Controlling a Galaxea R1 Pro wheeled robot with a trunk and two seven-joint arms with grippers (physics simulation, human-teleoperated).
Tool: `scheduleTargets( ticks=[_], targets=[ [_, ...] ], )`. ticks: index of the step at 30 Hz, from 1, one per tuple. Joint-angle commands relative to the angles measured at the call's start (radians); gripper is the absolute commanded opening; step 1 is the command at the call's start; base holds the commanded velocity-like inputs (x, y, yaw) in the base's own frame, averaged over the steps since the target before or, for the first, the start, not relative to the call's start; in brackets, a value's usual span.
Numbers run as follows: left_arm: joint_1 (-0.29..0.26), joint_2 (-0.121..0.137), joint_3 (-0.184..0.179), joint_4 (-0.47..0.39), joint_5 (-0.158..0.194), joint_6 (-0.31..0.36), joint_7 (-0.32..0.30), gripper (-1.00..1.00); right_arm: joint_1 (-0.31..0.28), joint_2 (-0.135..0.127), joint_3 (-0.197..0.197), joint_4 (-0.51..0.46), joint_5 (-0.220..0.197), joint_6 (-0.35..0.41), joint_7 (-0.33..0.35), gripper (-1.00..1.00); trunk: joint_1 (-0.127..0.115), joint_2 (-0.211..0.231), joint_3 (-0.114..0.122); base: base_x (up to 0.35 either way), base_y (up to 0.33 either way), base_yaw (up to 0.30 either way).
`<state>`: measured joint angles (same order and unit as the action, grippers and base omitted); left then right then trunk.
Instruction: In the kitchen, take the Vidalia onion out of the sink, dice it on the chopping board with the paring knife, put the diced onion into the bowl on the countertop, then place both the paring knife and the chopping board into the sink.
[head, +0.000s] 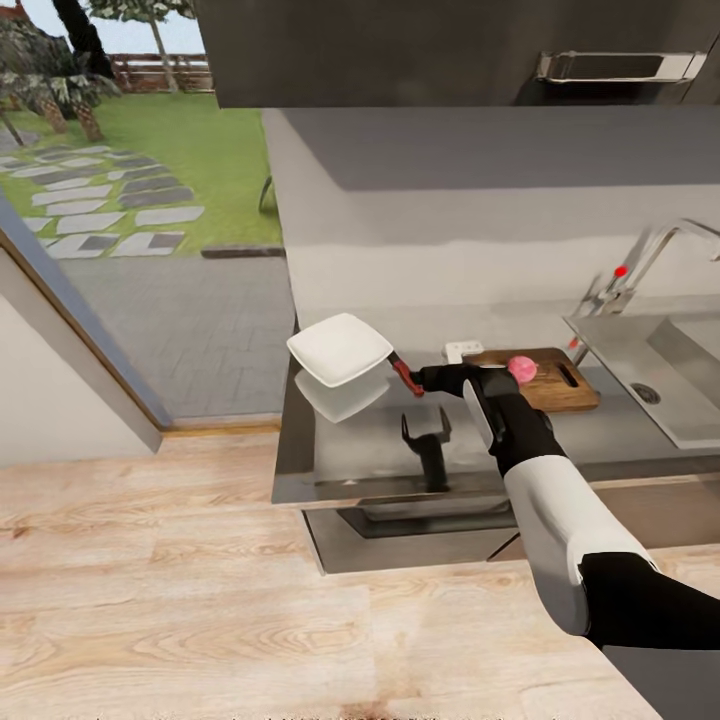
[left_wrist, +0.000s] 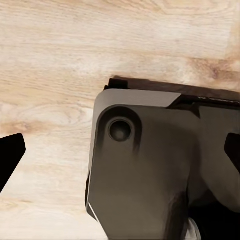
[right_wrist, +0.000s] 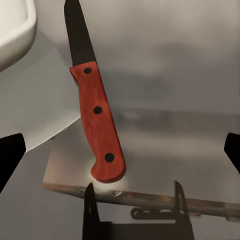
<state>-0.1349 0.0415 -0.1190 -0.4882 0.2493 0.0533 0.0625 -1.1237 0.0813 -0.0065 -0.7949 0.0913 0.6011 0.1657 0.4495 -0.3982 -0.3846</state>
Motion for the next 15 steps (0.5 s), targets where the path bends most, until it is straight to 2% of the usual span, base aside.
scheduleTargets(
  ticks=[1, 9, 15],
  targets=[
    [0.000, 0.002, -0.008, -0.003, 0.010, 0.005, 0.007, 1.00, -0.001, 0.001, 0.000, 0.000, 0.009, 0.004, 0.006, 1.00, 0.000, -0.002, -0.003, 0.000, 0.000, 0.000],
    [0.000, 0.003, -0.008, -0.002, 0.009, 0.005, 0.007, 1.00, -0.001, 0.001, 0.000, 0.013, 0.009, 0.003, 0.006, 1.00, 0.000, -0.002, -0.013, 0.117, 0.073, 0.000],
    [0.000, 0.002, -0.008, 0.003, 0.009, 0.005, 0.007, 1.00, -0.001, 0.001, 0.000, 0.015, 0.009, 0.003, 0.006, 1.00, 0.000, -0.002, -0.020, 0.026, 0.012, 0.000]
  ],
)
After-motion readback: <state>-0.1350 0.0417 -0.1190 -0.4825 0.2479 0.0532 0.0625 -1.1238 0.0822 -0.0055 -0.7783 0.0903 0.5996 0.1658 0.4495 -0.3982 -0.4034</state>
